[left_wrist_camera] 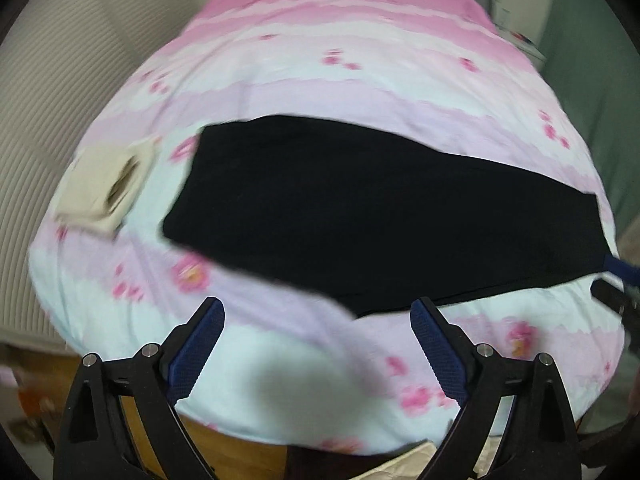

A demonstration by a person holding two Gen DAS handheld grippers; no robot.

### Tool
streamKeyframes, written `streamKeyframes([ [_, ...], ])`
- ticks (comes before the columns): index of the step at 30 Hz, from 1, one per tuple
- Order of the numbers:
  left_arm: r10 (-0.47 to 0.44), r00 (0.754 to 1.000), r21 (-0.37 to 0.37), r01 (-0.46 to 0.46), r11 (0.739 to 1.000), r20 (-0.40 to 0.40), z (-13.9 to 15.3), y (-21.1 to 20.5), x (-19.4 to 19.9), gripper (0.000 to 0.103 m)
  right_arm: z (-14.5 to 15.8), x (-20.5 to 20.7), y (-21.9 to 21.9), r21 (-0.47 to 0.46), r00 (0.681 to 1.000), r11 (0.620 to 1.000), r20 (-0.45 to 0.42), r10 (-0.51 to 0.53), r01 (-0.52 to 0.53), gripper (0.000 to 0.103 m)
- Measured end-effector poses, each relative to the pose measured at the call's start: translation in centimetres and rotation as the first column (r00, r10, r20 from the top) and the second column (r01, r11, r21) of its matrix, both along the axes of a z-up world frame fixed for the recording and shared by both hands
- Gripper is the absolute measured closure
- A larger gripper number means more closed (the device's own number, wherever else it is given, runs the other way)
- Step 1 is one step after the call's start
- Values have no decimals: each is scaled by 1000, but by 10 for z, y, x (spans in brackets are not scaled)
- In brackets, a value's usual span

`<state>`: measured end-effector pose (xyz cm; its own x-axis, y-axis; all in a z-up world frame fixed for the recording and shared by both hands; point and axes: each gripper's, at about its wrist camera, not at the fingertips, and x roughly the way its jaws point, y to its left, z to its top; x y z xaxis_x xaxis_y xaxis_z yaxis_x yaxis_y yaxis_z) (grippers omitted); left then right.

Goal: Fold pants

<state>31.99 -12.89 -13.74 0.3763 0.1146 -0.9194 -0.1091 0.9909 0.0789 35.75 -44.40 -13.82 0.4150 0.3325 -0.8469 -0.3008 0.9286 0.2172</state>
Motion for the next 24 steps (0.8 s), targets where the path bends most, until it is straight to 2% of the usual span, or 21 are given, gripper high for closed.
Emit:
streamKeyframes([
  [2,44,999,-8,-44,999,-3,-2,29,-14,8,-7,-9,28,23,999,998,-7,52,-52,36],
  [6,115,993,2,-115,993,-8,-14,88,-35,5,-26,-21,81,82,993,992,-60,98,-93,36],
  [10,127,991,-25,-128,991,-35,-35,142,-40,5,-47,-30,133,71,988,992,-109,108,-101,36],
  [16,90,996,-125,-92,988,-25,-70,217,-16,5,-78,-44,193,-20,984,999,-178,-32,29,36],
  [19,59,998,-186,-58,981,0,-88,237,2,5,-92,-45,212,-52,976,993,-189,-113,105,36],
  [24,39,999,-309,-38,950,-2,-133,255,41,5,-108,-40,237,-88,962,976,-167,-214,201,36],
])
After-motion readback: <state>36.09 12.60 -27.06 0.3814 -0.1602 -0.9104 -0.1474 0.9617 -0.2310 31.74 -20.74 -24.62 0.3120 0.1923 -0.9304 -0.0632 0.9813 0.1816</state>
